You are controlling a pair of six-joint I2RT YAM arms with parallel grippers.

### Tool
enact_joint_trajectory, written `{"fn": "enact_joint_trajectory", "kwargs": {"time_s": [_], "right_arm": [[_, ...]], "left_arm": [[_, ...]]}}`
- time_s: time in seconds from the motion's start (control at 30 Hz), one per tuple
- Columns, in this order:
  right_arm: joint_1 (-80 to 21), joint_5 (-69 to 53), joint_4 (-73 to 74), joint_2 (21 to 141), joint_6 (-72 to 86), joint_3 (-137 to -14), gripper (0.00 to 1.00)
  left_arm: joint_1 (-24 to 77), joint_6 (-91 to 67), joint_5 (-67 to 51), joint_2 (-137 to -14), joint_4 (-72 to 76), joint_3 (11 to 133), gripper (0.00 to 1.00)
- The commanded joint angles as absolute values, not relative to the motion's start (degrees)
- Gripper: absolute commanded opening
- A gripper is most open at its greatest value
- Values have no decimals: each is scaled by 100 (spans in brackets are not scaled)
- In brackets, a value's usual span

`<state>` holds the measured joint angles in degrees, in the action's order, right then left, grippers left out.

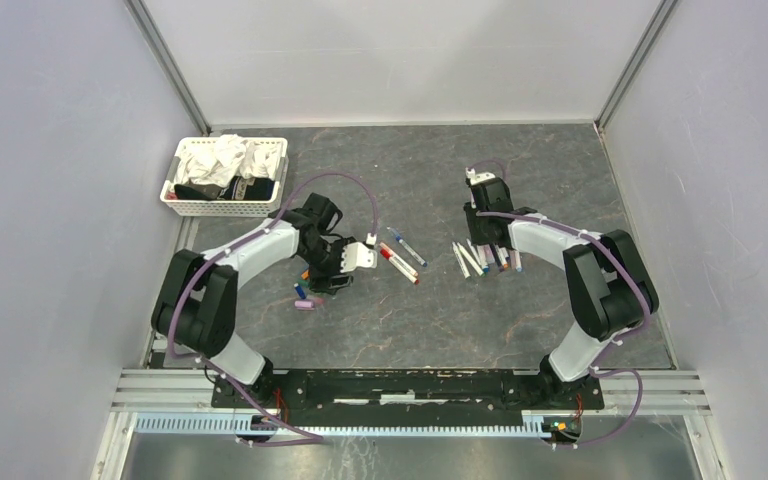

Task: Open the pen caps

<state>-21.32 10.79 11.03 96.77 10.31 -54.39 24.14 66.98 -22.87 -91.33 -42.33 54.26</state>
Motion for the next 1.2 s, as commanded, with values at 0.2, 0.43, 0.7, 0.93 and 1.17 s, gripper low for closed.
{"fn": "enact_joint_trajectory", "kwargs": {"time_s": [0.2, 0.43, 0.7, 0.93, 1.17], "right_arm": [[-2149, 1028, 1182, 9174, 1035, -5237, 38], [-2382, 893, 1176, 8855, 1162, -5082, 33], [-3429, 324, 958, 8958, 1032, -5574, 43], [-4331, 17, 766, 9466, 853, -5867, 42], [-4735, 11, 796, 9897, 780, -5902, 34]], "left_arm": [[2414, 5993, -2707, -8457, -5240, 6665, 79], [2377, 5382, -2600, -8303, -5558, 7423, 82], [2341, 4779, -2155, -8033, -5598, 7892, 87], [2084, 4432, -2035, -7601, -5155, 7661, 95], [1931, 4454, -1982, -7607, -5313, 7704, 94]]}}
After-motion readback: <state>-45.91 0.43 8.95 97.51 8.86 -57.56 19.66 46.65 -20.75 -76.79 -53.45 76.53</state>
